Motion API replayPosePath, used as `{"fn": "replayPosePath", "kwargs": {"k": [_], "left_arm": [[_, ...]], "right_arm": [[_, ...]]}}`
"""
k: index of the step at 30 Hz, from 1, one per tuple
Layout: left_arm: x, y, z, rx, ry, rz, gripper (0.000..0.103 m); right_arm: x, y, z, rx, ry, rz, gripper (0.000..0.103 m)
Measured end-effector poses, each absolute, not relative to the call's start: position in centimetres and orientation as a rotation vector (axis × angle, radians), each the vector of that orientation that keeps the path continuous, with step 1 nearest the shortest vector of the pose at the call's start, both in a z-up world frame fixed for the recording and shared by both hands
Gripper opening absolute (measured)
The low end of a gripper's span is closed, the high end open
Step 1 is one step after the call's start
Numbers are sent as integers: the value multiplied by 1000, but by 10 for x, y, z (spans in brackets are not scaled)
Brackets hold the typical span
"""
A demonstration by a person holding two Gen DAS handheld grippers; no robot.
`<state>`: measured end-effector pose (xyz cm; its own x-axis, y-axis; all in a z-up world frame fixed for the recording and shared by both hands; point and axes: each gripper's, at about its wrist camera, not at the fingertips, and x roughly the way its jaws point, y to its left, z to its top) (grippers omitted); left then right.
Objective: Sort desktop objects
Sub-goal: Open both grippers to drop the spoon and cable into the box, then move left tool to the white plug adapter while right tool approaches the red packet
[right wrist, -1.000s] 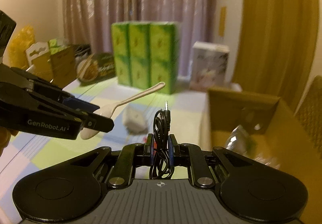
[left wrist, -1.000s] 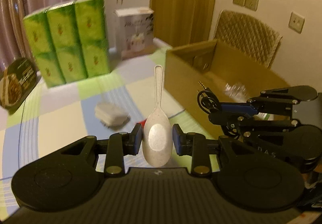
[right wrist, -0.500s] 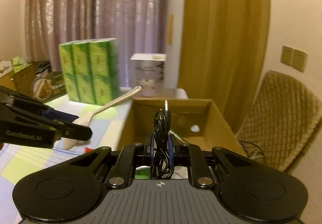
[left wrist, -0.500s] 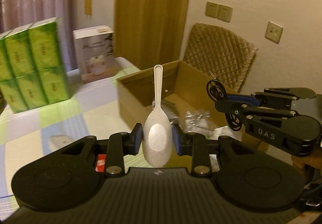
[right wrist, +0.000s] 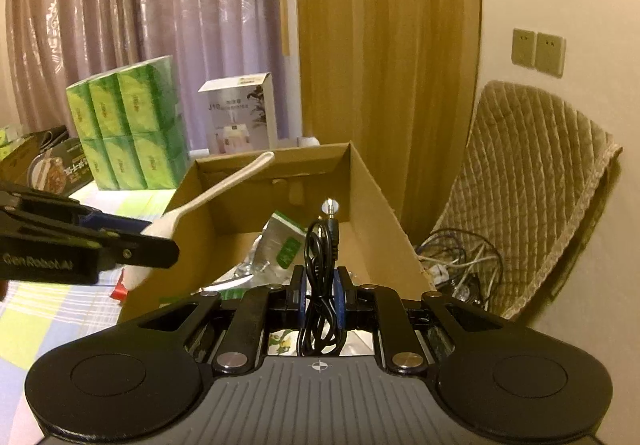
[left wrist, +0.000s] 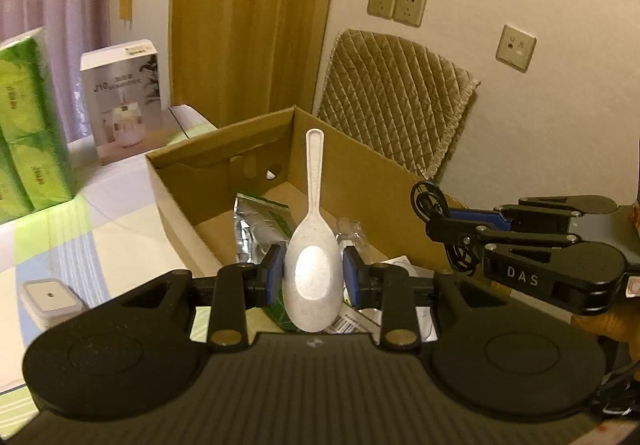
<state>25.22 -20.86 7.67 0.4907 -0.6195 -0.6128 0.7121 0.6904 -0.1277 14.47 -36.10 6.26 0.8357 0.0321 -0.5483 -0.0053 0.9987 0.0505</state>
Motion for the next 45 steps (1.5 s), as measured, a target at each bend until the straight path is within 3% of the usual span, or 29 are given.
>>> {"fn": "replayPosePath", "kwargs": {"k": [25,27,29,30,45], "left_arm": [[261,-220,64,185,694,-783,29],[261,-220,63,186,694,-784,30],[261,-219,63,189,695,-783,30],[261,-219,63,190,696,-782,30],[262,-198,67,189,679,-747,37]], "right_arm": [[150,-356,56,45,569,51,11],[151,-356,56,39,565,48,17],[152,-356,56,46,564,44,50],[152,-356,56,52,560,44,53],[149,-355,63,82,510,43,55]]}}
